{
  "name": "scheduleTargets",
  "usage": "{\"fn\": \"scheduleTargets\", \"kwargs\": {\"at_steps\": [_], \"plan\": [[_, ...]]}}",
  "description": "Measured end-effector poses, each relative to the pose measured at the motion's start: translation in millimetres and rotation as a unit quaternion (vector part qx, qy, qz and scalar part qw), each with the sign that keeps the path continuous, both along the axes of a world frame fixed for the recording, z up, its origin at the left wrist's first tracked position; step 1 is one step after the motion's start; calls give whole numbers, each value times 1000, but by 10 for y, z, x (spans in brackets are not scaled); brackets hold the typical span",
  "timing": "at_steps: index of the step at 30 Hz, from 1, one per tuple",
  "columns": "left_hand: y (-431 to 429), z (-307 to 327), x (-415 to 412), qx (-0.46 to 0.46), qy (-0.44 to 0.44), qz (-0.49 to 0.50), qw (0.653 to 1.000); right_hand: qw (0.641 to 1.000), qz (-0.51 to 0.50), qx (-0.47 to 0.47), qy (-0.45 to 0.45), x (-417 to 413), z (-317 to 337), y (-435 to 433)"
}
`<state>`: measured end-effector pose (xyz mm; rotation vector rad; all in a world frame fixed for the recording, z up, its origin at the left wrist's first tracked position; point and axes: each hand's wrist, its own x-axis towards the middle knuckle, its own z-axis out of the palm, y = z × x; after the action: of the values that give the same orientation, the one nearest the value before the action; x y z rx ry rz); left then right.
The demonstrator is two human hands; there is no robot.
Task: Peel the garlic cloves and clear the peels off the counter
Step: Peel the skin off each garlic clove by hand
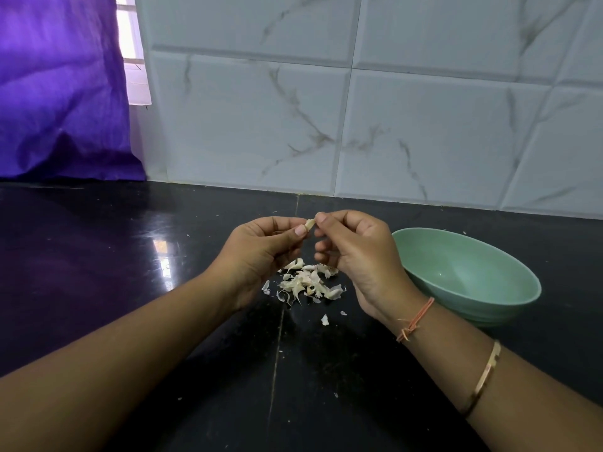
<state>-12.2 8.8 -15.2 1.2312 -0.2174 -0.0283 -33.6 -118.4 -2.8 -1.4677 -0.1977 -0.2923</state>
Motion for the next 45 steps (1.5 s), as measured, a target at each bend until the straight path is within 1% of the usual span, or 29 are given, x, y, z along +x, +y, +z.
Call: {"fn": "scheduleTargets", "kwargs": {"at_steps": [6,12,15,20,25,31,35,41,45], "plan": [[3,-40,20,23,5,7,1000,1000,1,10,19,9,-7,-8],[-25,-43,15,8,6,3,1000,1000,-6,2,10,4,-6,11],[-19,-38,19,0,3,14,1000,999,14,33,22,-8,9,4],[-7,-41,-7,21,-27,49,998,996,47,70,38,-11,4,2],[-11,-41,-25,27,-46,43,998,991,66,106,58,-11,9,-15],[-9,-38,0,61,-104,89,989,991,64,107,54,-20,34,7],[2,-31,10,65,-122,109,984,989,67,117,56,-16,48,-9],[-3,-39,8,65,-120,91,986,988,86,112,64,-25,39,-27],[-3,-49,9,53,-87,53,993,985,89,125,80,-15,40,-37]]}}
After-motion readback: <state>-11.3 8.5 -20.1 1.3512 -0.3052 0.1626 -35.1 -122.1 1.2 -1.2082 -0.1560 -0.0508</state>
